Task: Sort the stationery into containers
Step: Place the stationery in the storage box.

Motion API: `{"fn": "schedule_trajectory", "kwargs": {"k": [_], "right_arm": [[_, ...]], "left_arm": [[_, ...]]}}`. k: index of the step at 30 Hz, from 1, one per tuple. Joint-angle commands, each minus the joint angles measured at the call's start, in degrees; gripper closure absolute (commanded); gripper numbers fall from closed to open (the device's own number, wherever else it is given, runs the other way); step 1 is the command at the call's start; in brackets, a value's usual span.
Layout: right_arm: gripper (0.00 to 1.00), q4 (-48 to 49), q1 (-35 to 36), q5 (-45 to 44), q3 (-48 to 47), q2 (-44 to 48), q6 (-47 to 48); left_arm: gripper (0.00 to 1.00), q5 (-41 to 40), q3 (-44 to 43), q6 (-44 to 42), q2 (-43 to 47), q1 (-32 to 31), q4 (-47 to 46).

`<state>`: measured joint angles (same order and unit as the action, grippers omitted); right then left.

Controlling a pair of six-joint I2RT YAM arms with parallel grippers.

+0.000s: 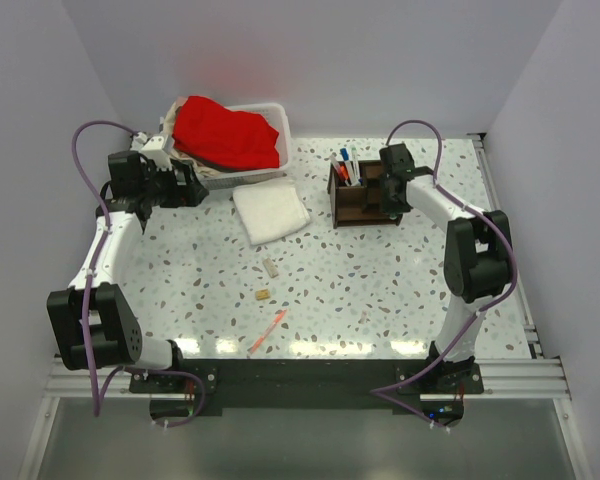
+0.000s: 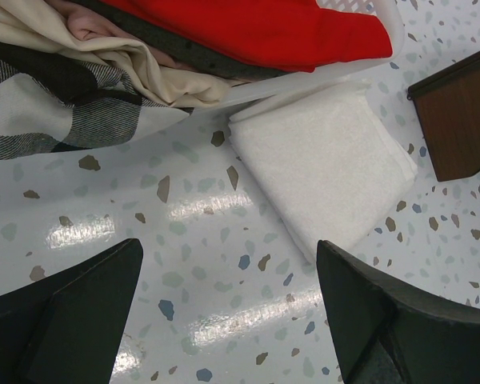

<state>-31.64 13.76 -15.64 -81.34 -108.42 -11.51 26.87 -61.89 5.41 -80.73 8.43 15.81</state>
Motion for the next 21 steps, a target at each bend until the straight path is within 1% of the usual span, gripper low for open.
{"fn": "schedule_trajectory", "kwargs": {"k": [1,4,13,16,19,21], "right_arm": [[0.64,1.1,-0.1,-1.5,-0.5,1.3,-0.4],[0.6,0.9,-0.2,-1.8,0.0,1.6,-0.3],[0.59,-0.6,-0.2,-1.5,1.2,4.5,-0.4],[0.6,-2.9,-0.2,-0.6,2.1,8.6,0.1],[0.59,-5.6,-0.1,2.4,5.3,15.0,0.7],[0.57,-7.4,-0.1,9.3,8.6,18.4,2.3]], "left_arm": [[0.05,1.4,0.5,0.5,0.7,-0.2,-2.5],[0.05,1.6,0.6,0.6,0.7,-0.2,-2.7],[0.05,2.1,1.0,0.9,0.9,-0.3,-3.1],[0.05,2.1,0.8,0.9,1.4,-0.3,-2.8],[0.05,2.0,0.5,0.6,2.1,-0.2,-2.4],[0.05,2.1,0.5,-0.1,2.7,-0.2,-1.8]]}}
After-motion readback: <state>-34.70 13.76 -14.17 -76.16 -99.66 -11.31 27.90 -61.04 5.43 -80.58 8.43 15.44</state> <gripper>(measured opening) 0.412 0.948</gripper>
